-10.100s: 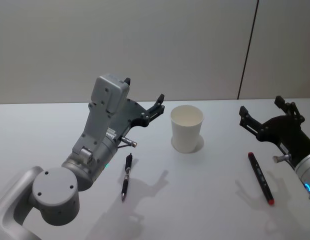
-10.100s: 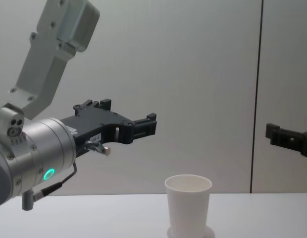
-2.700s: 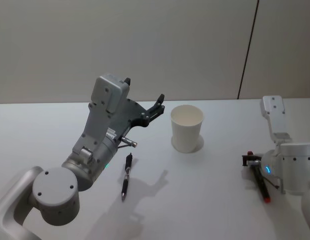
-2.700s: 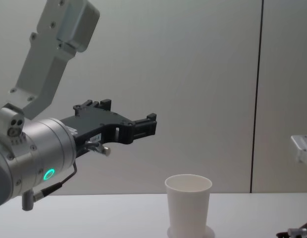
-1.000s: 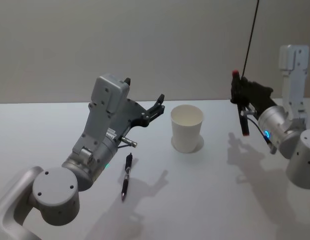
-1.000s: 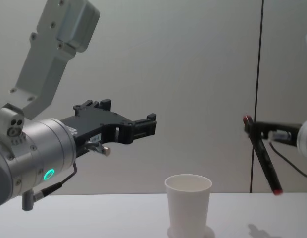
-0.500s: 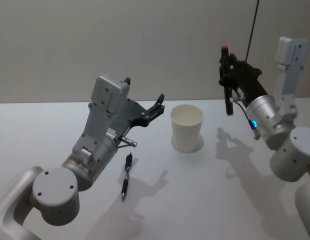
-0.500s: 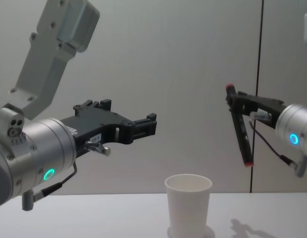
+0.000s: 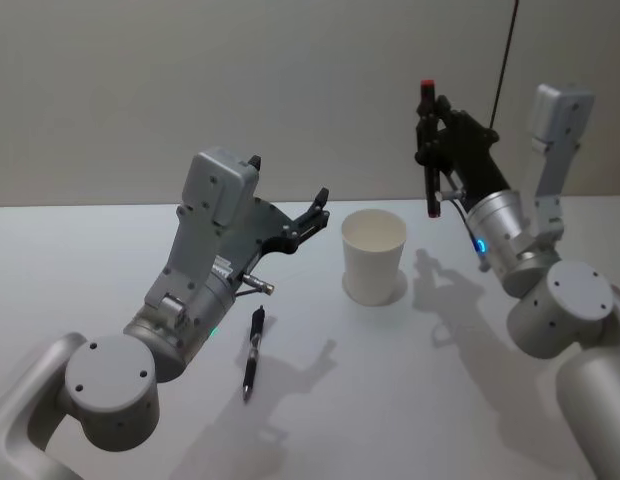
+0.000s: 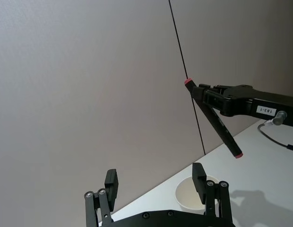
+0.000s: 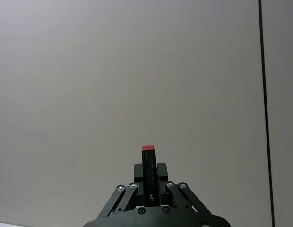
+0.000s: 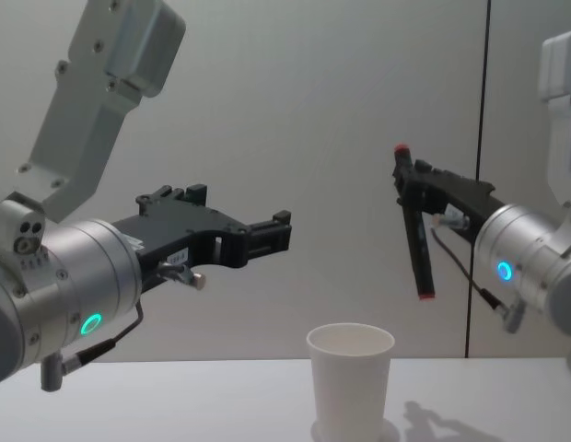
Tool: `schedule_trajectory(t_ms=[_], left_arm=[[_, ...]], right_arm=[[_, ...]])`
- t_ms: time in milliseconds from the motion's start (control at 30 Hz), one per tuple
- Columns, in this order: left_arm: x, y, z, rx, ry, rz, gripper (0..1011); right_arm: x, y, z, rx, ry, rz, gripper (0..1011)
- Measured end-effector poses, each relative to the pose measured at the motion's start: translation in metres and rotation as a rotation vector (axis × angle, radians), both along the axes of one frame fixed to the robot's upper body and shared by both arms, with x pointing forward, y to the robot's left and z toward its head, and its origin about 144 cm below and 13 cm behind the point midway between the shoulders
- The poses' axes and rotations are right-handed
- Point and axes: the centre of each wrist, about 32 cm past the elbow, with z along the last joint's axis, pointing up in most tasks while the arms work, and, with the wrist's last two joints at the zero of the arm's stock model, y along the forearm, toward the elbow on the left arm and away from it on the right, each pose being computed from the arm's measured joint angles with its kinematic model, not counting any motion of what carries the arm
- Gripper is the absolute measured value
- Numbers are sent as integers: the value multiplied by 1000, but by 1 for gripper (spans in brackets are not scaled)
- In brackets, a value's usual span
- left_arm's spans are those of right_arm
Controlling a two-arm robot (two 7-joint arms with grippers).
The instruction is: Place the pen into the pen holder.
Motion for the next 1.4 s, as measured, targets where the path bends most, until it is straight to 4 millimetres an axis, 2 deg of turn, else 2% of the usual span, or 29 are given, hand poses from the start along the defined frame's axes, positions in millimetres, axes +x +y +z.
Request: schedule_trajectory(t_ms=[600,1400], left_arm=[[0,0,0,0,0,0,999],[0,0,0,0,0,0,1000]], right_arm=[[17,19,-30,-15,-64,33,158],[25,38,-54,-16,-98,49,158]])
